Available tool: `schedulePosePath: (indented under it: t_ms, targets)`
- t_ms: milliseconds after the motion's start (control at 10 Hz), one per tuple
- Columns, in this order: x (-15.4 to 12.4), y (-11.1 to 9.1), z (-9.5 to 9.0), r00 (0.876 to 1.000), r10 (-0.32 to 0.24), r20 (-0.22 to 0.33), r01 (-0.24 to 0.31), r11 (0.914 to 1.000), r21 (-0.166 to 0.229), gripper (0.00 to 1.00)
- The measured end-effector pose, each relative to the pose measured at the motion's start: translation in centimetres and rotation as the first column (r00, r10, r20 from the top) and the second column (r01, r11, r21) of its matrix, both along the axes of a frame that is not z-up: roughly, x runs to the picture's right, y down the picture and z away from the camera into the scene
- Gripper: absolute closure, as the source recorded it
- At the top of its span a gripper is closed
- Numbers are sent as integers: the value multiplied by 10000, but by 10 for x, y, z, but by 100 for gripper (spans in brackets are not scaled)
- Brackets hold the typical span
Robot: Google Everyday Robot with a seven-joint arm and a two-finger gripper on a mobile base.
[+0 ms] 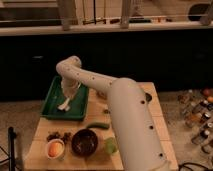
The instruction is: Place brush in tray
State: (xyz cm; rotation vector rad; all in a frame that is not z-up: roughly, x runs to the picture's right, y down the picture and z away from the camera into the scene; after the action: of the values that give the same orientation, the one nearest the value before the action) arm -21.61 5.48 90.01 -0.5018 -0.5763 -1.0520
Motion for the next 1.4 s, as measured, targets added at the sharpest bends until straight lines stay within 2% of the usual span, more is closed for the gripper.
schedulePosePath:
  t_ms: [300,400,600,700,1400]
  targets:
    - [0,3,8,10000,14,-94,-14,10000,-5,53]
    - [2,3,11,9999,52,-149,-52,10000,-8,40]
    - [5,2,13,9997,108,-215,-109,9999,-14,23]
    - [5,2,14,9997,128,-228,-128,9999,-14,20]
    - [12,-4,11,9991,301,-288,-301,9995,-2,20]
